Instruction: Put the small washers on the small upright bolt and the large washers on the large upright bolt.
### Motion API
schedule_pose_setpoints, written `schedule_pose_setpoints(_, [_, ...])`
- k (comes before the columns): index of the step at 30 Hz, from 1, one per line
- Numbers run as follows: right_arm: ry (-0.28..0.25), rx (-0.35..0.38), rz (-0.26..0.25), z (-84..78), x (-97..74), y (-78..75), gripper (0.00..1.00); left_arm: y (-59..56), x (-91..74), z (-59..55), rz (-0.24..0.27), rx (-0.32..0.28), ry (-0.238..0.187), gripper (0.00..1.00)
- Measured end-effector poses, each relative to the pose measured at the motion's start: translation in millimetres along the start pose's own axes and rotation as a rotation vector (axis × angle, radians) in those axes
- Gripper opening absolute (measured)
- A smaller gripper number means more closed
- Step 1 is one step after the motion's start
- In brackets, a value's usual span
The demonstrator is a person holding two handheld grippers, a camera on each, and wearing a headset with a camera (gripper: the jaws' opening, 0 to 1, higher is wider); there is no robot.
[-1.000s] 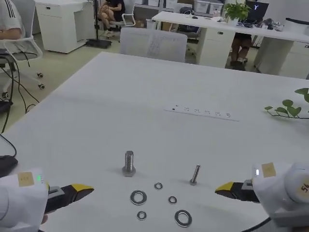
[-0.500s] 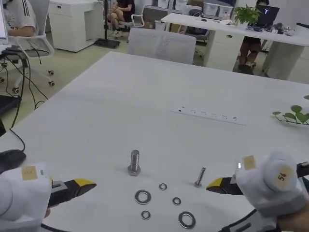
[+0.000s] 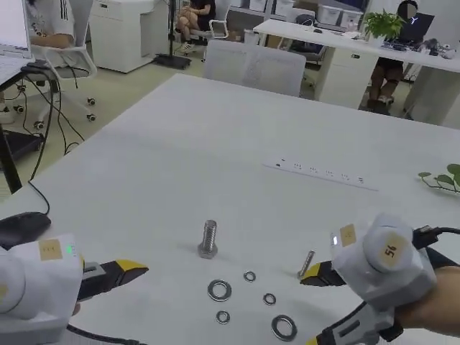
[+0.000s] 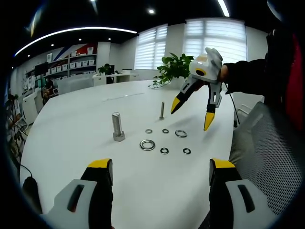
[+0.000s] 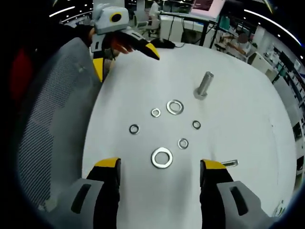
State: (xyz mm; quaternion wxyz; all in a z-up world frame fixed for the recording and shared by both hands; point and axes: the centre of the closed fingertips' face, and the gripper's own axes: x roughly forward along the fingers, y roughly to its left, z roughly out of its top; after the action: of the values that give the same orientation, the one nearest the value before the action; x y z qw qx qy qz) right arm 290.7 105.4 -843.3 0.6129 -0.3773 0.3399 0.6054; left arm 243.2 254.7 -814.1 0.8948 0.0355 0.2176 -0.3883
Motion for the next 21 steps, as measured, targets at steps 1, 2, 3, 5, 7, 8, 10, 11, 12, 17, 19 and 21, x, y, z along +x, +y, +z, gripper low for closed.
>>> schedule_pose_setpoints(1, [0.013,-0.002,0.011,-0.6,1.2,1.2,0.68,-0.1,0.2,0.8,0.001,0.000,-0.004,0.83])
schedule_pose_setpoints(2, [0.019,-0.005,0.018,-0.1,2.2,2.3,0.67,-0.2,0.2,1.2,0.001,0.000,-0.006,0.83])
schedule_pose_setpoints(3, [0.025,-0.008,0.022,0.1,3.2,2.9,0.66,-0.3,0.4,1.5,0.001,0.001,-0.008,0.83])
schedule_pose_setpoints(5, [0.044,-0.026,0.029,-0.1,5.7,3.0,0.65,-0.2,0.8,1.4,0.001,0.001,-0.008,0.83])
schedule_pose_setpoints(7, [0.061,-0.033,0.039,-0.4,7.6,3.6,0.63,-0.4,1.0,1.2,0.002,-0.002,-0.009,0.83])
schedule_pose_setpoints(8, [0.069,-0.035,0.045,-0.6,8.8,3.8,0.61,-0.6,1.1,1.2,0.002,-0.002,-0.009,0.83])
schedule_pose_setpoints(10, [0.077,-0.039,0.049,-0.7,10.4,3.6,0.61,-1.4,1.4,1.3,0.001,-0.004,-0.012,0.83])
schedule_pose_setpoints(11, [0.084,-0.042,0.050,-1.2,11.4,3.4,0.61,-2.0,1.3,1.2,0.001,-0.004,-0.013,0.83])
schedule_pose_setpoints(12, [0.089,-0.042,0.055,-1.5,12.0,3.6,0.60,-2.1,1.4,1.0,0.001,-0.004,-0.012,0.83])
schedule_pose_setpoints(17, [0.116,-0.050,0.071,-2.2,15.3,3.8,0.55,-2.0,0.8,-0.2,0.003,-0.006,-0.009,0.82])
schedule_pose_setpoints(19, [0.127,-0.054,0.073,-3.2,17.1,3.2,0.52,-2.1,1.0,-0.2,0.003,-0.007,-0.011,0.82])
schedule_pose_setpoints(21, [0.149,-0.067,0.074,-5.1,19.1,3.1,0.51,-2.6,1.4,-0.7,0.001,-0.007,-0.010,0.82])
